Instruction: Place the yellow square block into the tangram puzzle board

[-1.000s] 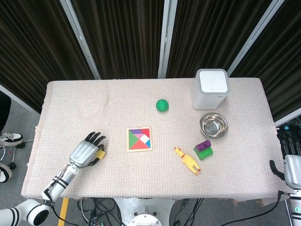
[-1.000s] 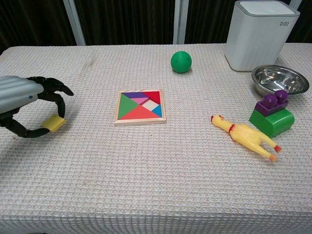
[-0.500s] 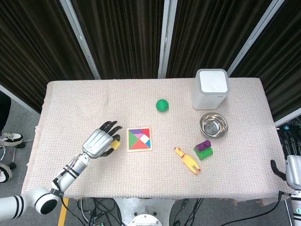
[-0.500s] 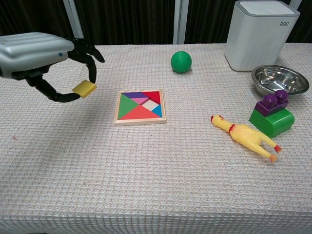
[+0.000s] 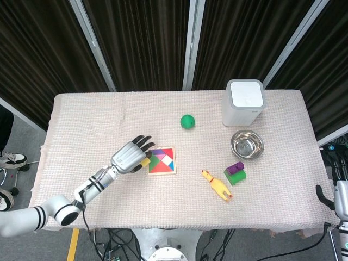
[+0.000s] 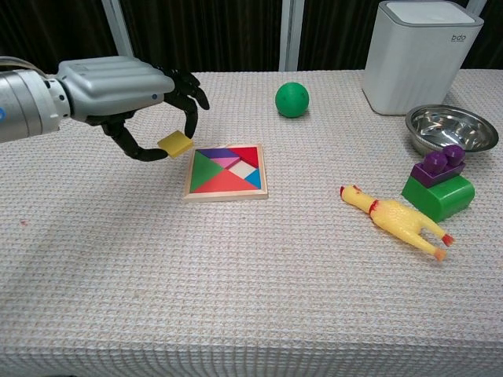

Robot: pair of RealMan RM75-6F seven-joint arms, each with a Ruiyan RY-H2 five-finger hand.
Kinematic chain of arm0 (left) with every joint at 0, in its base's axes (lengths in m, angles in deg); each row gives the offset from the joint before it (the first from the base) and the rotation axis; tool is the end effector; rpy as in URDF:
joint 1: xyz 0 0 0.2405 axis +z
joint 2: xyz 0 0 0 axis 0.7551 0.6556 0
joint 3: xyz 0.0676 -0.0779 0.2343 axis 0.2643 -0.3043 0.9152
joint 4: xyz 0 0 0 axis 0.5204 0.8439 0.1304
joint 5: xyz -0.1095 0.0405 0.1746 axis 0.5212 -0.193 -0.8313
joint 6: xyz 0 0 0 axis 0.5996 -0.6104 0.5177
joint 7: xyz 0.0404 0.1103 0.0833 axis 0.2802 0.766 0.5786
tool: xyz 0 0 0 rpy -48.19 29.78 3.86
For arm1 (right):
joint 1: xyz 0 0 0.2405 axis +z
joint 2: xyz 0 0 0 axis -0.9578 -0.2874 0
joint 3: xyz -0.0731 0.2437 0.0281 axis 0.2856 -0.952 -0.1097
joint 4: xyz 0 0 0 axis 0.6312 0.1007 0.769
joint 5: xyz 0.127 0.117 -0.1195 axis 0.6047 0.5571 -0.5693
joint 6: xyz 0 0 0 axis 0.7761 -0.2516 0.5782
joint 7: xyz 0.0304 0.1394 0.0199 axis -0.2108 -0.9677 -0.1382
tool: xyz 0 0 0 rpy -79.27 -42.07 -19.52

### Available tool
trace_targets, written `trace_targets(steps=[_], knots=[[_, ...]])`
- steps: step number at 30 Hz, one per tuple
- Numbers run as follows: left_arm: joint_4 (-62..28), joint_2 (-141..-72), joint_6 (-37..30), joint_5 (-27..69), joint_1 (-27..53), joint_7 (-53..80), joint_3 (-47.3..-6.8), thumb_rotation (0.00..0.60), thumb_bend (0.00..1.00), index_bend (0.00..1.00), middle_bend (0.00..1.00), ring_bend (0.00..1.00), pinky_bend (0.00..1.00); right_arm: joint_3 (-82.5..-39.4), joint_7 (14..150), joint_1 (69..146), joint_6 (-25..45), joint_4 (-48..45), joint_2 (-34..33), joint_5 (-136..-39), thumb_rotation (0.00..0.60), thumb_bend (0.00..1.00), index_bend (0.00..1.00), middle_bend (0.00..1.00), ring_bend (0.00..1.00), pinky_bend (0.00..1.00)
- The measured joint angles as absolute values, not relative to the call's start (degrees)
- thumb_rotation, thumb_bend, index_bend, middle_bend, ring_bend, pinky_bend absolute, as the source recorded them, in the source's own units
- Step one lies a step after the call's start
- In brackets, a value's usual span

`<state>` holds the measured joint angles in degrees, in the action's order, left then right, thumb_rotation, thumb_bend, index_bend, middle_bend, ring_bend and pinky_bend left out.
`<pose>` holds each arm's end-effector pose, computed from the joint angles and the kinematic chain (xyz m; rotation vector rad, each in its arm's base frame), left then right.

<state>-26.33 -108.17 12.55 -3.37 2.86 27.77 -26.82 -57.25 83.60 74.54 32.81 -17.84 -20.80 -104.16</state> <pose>-0.1237 0.3429 -0.0116 -2.2057 -0.5428 -0.9235 -0.3366 -0.1727 0.1891 1.2143 -0.8685 0.8243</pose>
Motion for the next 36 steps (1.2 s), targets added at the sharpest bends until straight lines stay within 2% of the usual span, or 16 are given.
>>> trace_targets(steps=[13, 36], knots=[[-14.3, -116.4, 12.1, -8.1, -1.8, 18.6, -24.8, 0.6, 0.35, 0.5, 0.15, 0.02, 0.13, -57.4, 80.9, 74.0, 33.9, -15.1, -18.9, -104.8, 0.6, 0.27, 0.0, 0.0, 0.0, 0.0], [-7.7, -121.5, 16.4, -3.3, -6.4, 18.4, -25.5, 0.6, 0.35, 0.52, 0.15, 0.02, 0.13, -57.0, 79.3, 73.9, 33.8, -17.3, -20.7, -106.3, 0.6, 0.26, 0.0, 0.0, 0.0, 0.0]])
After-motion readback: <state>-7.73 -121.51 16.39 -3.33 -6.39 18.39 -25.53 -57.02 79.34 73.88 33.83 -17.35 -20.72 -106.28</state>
